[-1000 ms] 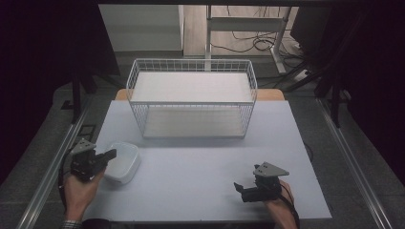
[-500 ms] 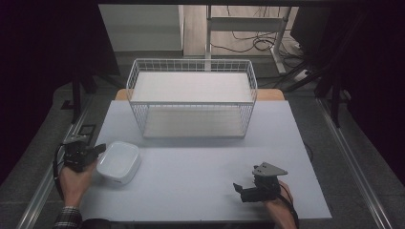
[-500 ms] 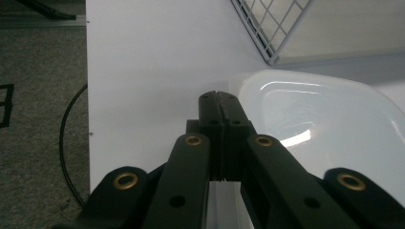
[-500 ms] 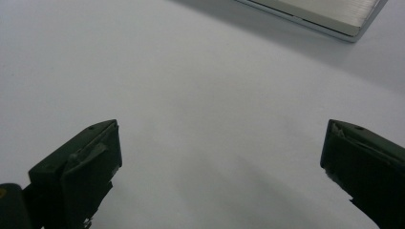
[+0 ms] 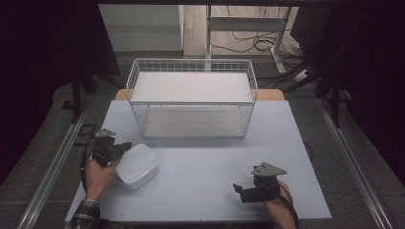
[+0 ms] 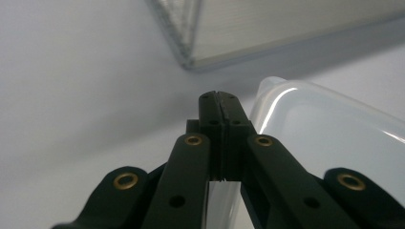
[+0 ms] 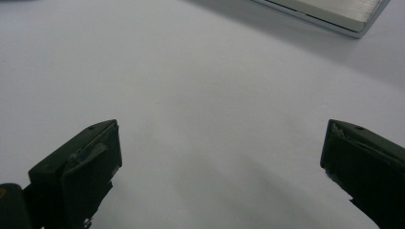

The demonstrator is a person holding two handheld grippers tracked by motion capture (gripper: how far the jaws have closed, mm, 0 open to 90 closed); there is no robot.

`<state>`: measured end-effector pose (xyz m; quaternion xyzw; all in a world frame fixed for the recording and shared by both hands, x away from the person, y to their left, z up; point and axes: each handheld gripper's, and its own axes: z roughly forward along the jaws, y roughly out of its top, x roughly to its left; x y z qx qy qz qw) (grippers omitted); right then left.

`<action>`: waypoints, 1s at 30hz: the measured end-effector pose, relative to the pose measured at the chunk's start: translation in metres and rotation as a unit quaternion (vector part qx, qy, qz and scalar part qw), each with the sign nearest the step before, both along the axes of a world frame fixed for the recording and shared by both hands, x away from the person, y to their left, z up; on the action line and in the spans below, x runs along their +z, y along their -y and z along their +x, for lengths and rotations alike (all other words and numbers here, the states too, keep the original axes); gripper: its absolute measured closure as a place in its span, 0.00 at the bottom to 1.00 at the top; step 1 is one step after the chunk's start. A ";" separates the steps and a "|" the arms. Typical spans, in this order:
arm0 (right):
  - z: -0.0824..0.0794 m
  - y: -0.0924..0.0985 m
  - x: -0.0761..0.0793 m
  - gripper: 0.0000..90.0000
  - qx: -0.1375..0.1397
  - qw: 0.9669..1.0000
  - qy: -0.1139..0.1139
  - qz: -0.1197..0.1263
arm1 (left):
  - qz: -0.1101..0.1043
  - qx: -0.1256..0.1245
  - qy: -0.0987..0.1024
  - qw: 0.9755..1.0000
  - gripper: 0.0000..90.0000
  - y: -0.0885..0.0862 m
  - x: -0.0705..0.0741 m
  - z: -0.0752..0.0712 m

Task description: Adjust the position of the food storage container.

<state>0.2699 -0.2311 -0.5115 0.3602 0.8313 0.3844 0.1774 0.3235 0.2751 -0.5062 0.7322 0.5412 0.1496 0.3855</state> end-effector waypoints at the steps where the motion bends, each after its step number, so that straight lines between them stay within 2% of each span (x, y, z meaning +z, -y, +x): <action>1: 0.000 0.000 0.000 0.00 0.000 1.000 0.000 0.000 | 0.002 0.003 0.010 1.000 1.00 0.002 0.003 -0.001; 4: 0.000 0.001 0.001 0.00 0.000 1.000 0.002 0.001 | 0.006 0.021 0.031 0.999 1.00 -0.006 0.012 -0.012; 7: 0.000 0.002 0.001 0.00 -0.001 1.000 0.003 0.002 | 0.015 0.039 0.040 0.998 1.00 -0.018 0.016 -0.033; 11: 0.000 0.001 0.001 0.00 0.000 1.000 0.002 0.003 | 0.027 0.062 0.035 0.997 1.00 -0.035 0.010 -0.069; 14: -0.001 -0.002 0.002 0.00 -0.003 1.000 0.019 0.004 | 0.012 0.069 0.029 0.997 1.00 -0.042 0.005 -0.090; 16: -0.001 -0.005 0.002 0.00 -0.011 1.000 0.026 0.013 | 0.004 0.063 0.018 0.998 1.00 -0.041 0.001 -0.098; 19: 0.002 -0.011 0.003 0.00 -0.028 0.999 0.019 0.023 | 0.003 0.054 -0.002 0.999 1.00 -0.037 -0.007 -0.098; 21: 0.004 -0.016 0.003 0.00 -0.028 0.999 0.011 0.019 | 0.004 0.045 -0.015 0.999 1.00 -0.032 -0.011 -0.093; 23: 0.009 -0.023 0.002 0.00 -0.025 1.000 -0.004 0.010 | 0.006 0.041 -0.019 0.999 1.00 -0.028 -0.013 -0.089; 25: 0.013 -0.031 0.003 0.00 -0.010 1.000 -0.019 0.004 | 0.009 0.040 -0.021 0.999 1.00 -0.025 -0.013 -0.086; 28: 0.018 -0.041 0.004 0.01 0.019 0.999 -0.039 0.005 | 0.000 0.037 -0.023 0.999 1.00 -0.023 -0.013 -0.081; 30: 0.020 -0.049 0.005 0.13 0.023 0.999 -0.048 0.001 | -0.006 0.033 -0.026 0.999 1.00 -0.020 -0.014 -0.076</action>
